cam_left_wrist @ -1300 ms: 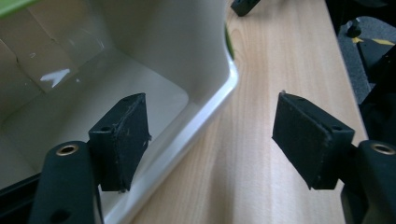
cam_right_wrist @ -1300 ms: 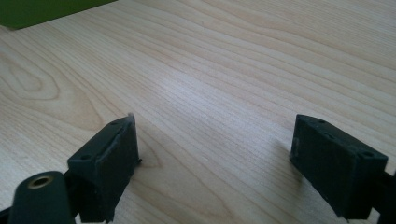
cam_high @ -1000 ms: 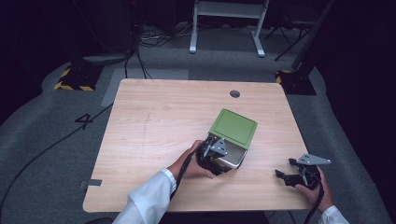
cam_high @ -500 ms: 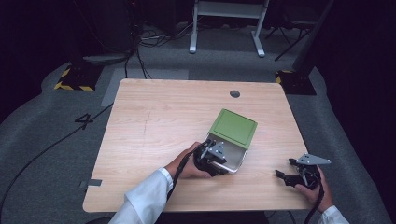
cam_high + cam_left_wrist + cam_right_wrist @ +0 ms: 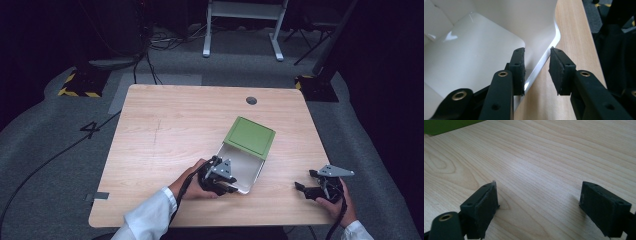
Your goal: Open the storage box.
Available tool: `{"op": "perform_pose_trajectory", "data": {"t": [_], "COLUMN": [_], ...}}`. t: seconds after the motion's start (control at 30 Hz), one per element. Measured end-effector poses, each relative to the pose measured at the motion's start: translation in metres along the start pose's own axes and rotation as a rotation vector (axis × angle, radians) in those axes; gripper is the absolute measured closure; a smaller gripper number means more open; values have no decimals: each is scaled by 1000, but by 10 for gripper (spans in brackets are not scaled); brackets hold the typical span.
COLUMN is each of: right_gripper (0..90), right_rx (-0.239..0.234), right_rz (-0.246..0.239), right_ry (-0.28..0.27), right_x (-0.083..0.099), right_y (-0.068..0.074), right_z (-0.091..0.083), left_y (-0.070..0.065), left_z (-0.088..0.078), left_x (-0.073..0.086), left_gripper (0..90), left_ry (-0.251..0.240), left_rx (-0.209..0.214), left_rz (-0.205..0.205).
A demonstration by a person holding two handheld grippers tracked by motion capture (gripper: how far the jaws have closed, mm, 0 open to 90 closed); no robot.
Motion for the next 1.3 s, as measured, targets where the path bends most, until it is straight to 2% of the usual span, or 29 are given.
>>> {"op": "perform_pose_trajectory", "data": {"t": [0.43,0.53,1.0,1.3], "right_gripper": [152,152,152,152], "right_rx": [1,1,2,2], "right_rz": [-1,-1,0,0], "right_ry": [0,0,0,0], "right_x": [0,0,0,0], "right_y": [0,0,0,0], "right_z": [0,0,0,0], "left_y": [-10,-11,-21,-28], "left_z": [-8,-10,-18,-27], "left_x": [12,15,27,29], "left_gripper": [627,629,615,602], "left_ry": [10,5,11,5], "left_rx": [-14,-4,-12,-12], "left_rz": [0,-6,-10,8]}}
Point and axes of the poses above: each handheld gripper's, and its own axes: z roughly forward along the jaws, x roughly out of its underside, y roughly to its left, the point moved 3 cm from there along z, roughly forward along the jaws, and after that the axes turned 15 degrees about -z, right-handed, at the moved point
